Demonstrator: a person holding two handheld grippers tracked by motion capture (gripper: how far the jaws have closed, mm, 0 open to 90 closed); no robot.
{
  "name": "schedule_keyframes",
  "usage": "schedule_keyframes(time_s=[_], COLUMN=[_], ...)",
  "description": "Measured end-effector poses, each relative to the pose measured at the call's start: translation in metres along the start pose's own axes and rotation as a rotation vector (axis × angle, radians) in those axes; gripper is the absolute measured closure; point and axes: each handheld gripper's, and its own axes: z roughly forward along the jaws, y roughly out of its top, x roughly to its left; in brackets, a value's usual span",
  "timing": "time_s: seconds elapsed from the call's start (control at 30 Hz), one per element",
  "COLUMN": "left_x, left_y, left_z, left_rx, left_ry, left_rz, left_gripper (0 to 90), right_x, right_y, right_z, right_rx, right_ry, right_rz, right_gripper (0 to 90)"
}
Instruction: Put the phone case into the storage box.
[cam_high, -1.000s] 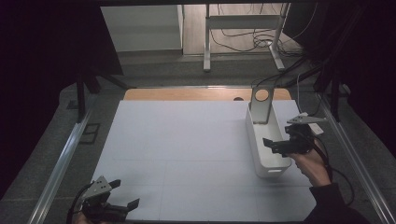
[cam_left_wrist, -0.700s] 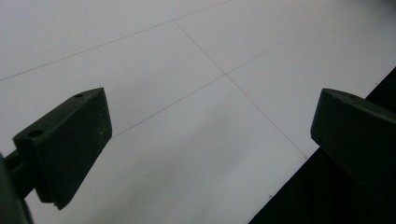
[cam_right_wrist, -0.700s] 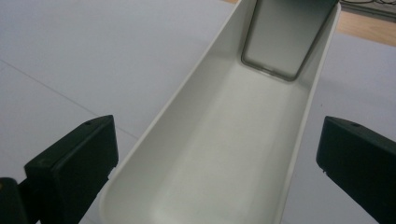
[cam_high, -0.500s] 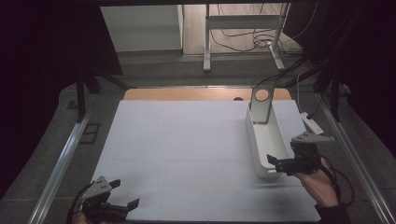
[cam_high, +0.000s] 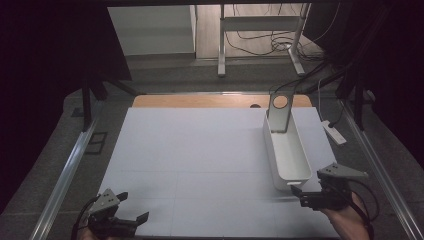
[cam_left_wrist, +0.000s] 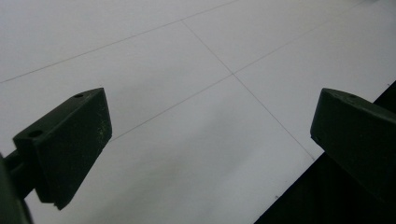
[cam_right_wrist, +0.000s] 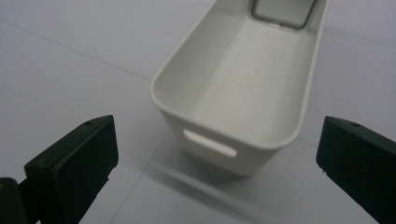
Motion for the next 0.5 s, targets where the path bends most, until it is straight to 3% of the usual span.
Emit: schedule_keyframes(time_s=[0.27, 0.5], left_x=[-0.001, -0.003], left_y=[0.000, 0.000], left_z=[0.000, 0.001], left_rx=[0.006, 0.017], left_ry=[0.016, 0.025], left_rz=[0.004, 0.013], left_gripper=[0.0, 0.0], right_x=[0.009, 0.010], right_y=[-0.029, -0.041], right_z=[-0.005, -0.003], right_rx=[0.021, 0.042], right_ry=[0.008, 0.010], right_rz=[0.022, 0.023], right_gripper=[0.0, 0.0])
